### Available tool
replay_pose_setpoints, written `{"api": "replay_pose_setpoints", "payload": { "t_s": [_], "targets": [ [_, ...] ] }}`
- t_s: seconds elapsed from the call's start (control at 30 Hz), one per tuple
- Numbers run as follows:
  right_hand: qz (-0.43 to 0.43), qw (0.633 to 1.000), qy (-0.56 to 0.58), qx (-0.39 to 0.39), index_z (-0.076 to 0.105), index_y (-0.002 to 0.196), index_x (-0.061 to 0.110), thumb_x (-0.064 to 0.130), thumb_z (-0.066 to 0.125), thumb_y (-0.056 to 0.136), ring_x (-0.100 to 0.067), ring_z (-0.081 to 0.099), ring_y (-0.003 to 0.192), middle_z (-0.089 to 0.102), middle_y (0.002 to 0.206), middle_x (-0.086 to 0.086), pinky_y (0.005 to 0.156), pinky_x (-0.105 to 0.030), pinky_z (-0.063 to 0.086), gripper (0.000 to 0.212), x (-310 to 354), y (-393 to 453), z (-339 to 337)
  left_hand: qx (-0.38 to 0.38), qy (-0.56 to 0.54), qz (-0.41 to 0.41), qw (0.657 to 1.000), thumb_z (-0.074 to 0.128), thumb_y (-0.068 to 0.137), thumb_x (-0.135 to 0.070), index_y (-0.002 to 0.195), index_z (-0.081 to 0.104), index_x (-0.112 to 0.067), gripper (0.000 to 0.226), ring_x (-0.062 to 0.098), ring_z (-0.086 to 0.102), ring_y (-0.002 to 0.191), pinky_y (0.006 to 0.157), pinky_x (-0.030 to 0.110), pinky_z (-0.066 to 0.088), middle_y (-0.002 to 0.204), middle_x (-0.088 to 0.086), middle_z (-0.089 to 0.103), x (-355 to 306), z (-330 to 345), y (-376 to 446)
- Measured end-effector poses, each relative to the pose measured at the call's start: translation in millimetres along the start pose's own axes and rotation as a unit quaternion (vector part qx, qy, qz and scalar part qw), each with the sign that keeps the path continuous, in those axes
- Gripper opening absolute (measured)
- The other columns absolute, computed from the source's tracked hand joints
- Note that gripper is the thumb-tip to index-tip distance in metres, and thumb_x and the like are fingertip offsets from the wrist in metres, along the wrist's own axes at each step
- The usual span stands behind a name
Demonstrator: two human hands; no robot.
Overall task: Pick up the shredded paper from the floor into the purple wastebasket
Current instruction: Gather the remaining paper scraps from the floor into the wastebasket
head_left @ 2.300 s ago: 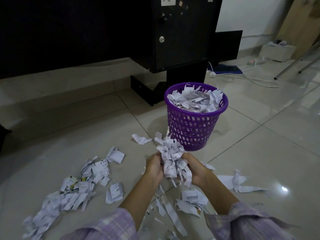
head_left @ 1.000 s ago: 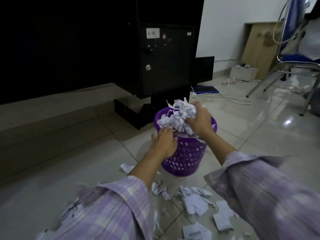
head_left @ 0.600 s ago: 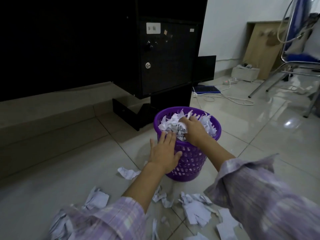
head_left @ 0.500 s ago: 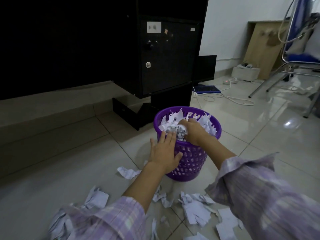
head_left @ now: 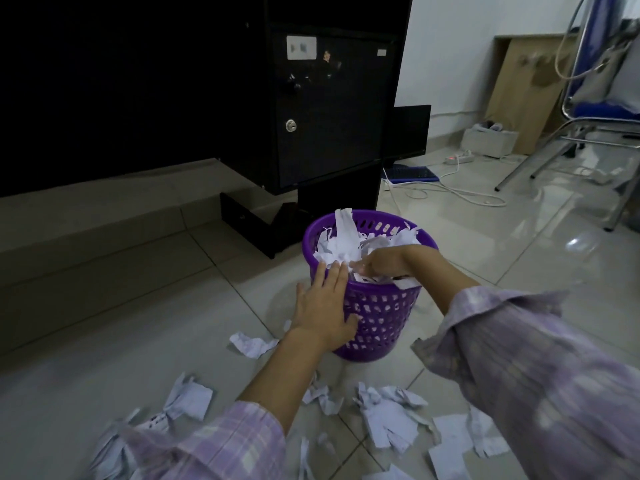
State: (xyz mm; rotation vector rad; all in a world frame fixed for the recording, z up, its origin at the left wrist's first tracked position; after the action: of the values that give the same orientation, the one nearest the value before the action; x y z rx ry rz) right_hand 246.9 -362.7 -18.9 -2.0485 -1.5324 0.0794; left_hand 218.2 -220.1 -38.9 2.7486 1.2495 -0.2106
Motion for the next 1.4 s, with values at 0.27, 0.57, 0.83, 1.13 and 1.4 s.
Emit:
{"api": "replay_pose_setpoints", "payload": {
  "t_s": [0.27, 0.57, 0.83, 1.13, 1.4],
  "targets": [
    [0.027, 0.988, -0.13, -0.083, 0.07, 0.113, 0.02, 0.032, 0.064, 0.086, -0.022, 0.059, 0.096, 0.066, 0.115, -0.003, 0.093, -0.036, 0.05, 0.03, 8.3, 33.4, -2.1, -0.027, -0.042, 0.011, 0.999, 0.048, 0.091, -0.041, 0.152, -0.008, -0.018, 0.086, 0.02, -0.014, 0.148, 0.119, 0.046, 0.01, 0.161, -0.003, -0.008, 0.7, 2.1, -1.8],
    [0.088, 0.963, -0.186, -0.174, 0.065, 0.108, 0.01, 0.041, 0.06, 0.085, -0.028, 0.062, 0.096, 0.065, 0.108, -0.009, 0.084, -0.04, 0.053, 0.039, 3.7, 47.8, 3.4, -0.03, -0.054, 0.027, 0.998, 0.048, 0.089, -0.039, 0.152, -0.008, -0.018, 0.086, 0.018, -0.018, 0.147, 0.12, 0.046, 0.013, 0.161, -0.004, -0.01, 4.3, 8.3, 0.2],
    [0.027, 0.976, -0.053, -0.208, 0.072, 0.102, 0.011, 0.021, 0.072, 0.079, -0.024, 0.063, 0.097, 0.069, 0.106, -0.008, 0.085, -0.036, 0.054, 0.024, 12.2, 24.9, -9.2, 0.004, -0.022, 0.009, 1.0, 0.052, 0.085, -0.036, 0.152, -0.009, -0.016, 0.092, 0.021, -0.015, 0.147, 0.117, 0.047, 0.022, 0.161, -0.002, -0.008, 2.4, 3.0, 2.1],
    [-0.052, 0.971, -0.01, -0.232, 0.074, 0.104, 0.017, 0.001, 0.053, 0.088, -0.022, 0.055, 0.115, 0.062, 0.126, -0.005, 0.092, -0.023, 0.041, 0.03, 14.8, -21.2, -24.1, 0.054, -0.01, 0.02, 0.998, 0.05, 0.089, -0.04, 0.153, -0.003, -0.016, 0.087, 0.022, -0.011, 0.148, 0.114, 0.046, 0.027, 0.161, -0.001, -0.003, 3.4, -6.5, 5.4],
    [-0.086, 0.947, 0.056, -0.303, 0.073, 0.105, 0.018, 0.001, 0.056, 0.085, -0.021, 0.06, 0.109, 0.065, 0.123, -0.007, 0.097, -0.029, 0.041, 0.031, 7.1, -44.7, -33.4, -0.072, -0.109, 0.012, 0.991, 0.044, 0.097, -0.027, 0.117, 0.053, -0.011, 0.028, 0.021, 0.044, 0.121, 0.093, 0.034, 0.041, 0.125, 0.004, 0.052, 8.8, -35.3, 10.7]
  ]
}}
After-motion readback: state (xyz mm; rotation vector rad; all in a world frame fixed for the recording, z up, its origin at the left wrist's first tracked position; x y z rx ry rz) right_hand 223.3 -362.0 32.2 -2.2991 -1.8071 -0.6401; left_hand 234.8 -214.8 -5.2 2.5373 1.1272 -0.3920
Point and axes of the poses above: each hand's wrist, its own y-axis towards the middle knuckle, its own z-axis out of the palm, x = y × z, the point moved 6 cm from there along y, towards the middle knuckle
